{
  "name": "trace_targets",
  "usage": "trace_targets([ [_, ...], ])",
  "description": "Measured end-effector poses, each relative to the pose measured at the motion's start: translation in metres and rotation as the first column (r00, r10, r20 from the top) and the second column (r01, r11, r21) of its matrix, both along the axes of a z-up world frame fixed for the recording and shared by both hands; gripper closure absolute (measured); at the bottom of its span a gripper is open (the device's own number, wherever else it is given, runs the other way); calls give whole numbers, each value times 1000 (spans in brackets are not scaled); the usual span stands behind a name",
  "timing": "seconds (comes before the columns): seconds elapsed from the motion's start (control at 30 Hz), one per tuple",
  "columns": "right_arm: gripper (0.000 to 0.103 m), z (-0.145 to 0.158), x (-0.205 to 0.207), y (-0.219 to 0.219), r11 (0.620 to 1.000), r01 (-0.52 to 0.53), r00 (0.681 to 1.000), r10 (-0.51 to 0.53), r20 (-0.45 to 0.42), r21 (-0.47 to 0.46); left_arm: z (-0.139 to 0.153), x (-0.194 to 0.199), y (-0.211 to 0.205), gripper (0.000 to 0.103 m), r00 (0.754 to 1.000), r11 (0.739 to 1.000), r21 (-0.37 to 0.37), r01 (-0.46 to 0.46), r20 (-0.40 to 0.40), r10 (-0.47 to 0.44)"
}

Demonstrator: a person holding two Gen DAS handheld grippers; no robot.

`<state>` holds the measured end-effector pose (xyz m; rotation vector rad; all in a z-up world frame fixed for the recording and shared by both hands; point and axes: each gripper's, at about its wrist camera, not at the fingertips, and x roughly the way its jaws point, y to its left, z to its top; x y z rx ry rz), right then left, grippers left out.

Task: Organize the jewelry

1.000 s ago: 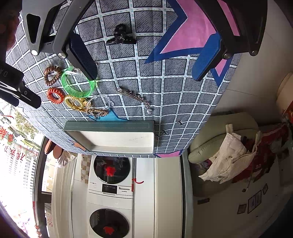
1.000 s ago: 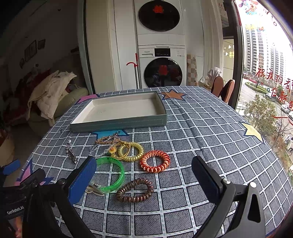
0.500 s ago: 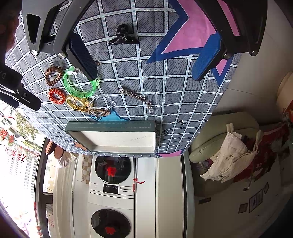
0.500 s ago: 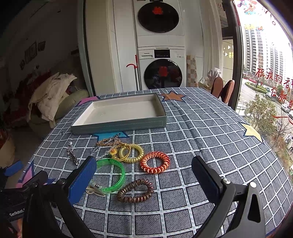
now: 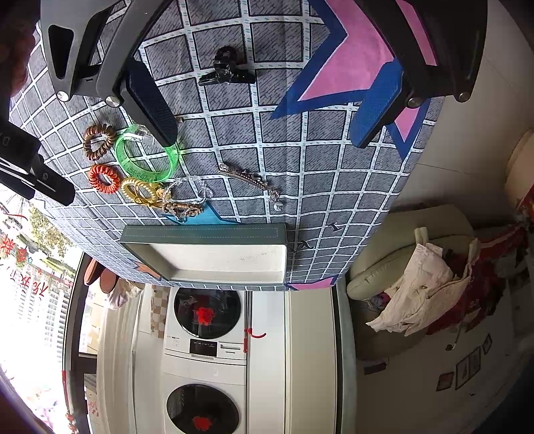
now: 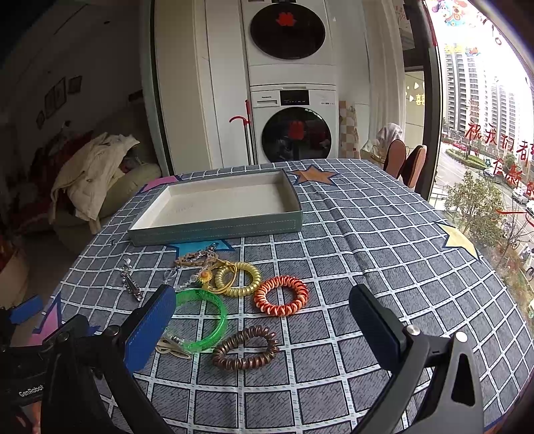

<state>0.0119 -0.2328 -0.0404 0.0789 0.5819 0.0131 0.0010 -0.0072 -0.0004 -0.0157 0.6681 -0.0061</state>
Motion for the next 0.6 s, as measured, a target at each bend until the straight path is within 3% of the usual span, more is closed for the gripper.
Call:
trace_targets([
  [0.6,0,-1,2,-3,1000,1,1000,-1,-9,7,-5,5,3,0,1000,1000,-2,-7,-18,7],
])
